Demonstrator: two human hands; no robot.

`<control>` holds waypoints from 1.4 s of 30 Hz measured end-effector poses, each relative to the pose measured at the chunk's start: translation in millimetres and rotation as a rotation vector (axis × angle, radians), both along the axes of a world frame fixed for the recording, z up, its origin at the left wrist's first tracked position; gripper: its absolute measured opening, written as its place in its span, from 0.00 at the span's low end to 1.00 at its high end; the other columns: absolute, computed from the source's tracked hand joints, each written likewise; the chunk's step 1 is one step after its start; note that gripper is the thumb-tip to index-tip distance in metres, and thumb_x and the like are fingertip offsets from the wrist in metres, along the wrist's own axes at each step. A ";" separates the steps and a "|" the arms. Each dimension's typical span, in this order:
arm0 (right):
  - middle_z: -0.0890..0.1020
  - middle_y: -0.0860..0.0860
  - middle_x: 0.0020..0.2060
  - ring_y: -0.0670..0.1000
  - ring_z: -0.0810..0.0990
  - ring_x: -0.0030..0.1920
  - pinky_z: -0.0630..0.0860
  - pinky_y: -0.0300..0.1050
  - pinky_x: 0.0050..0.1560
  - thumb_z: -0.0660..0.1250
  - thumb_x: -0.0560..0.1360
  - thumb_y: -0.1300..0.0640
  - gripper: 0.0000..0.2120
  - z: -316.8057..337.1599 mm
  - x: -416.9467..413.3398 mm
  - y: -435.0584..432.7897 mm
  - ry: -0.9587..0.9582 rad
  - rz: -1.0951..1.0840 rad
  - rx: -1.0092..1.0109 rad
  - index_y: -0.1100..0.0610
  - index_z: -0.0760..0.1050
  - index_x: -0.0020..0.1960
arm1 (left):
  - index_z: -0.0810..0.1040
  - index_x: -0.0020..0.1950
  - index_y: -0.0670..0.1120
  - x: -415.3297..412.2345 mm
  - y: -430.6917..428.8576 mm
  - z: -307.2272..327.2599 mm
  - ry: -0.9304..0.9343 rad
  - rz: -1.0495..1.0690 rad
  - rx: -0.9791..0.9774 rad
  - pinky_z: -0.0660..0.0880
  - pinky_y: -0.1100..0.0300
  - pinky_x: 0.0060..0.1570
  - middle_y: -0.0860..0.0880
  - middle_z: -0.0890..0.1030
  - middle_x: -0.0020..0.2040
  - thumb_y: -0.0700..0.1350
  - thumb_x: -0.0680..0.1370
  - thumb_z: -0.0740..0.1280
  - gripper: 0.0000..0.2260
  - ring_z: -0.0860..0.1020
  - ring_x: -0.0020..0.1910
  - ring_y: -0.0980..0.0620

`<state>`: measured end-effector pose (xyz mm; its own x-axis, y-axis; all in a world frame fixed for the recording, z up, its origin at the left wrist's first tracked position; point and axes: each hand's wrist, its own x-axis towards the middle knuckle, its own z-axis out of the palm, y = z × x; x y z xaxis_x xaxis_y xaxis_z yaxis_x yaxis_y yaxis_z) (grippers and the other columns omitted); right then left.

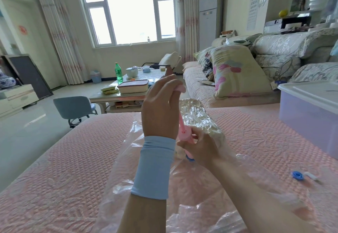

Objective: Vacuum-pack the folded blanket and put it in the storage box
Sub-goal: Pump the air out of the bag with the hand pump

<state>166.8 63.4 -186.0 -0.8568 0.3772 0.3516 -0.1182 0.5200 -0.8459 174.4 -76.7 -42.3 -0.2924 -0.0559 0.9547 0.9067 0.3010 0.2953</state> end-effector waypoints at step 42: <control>0.85 0.39 0.41 0.38 0.82 0.44 0.80 0.46 0.49 0.71 0.60 0.35 0.19 4.5 4.7 -0.8 -0.042 -0.023 -0.016 0.37 0.79 0.50 | 0.84 0.47 0.42 -19.9 14.4 -77.9 -0.532 -0.178 -0.435 0.76 0.57 0.54 0.49 0.81 0.54 0.35 0.76 0.67 0.07 0.80 0.50 0.49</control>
<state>171.4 62.6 -181.6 -0.8617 0.4025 0.3089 -0.0700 0.5087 -0.8581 154.5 -62.3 -120.2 -0.6947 0.3901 0.6043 0.7190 0.3532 0.5986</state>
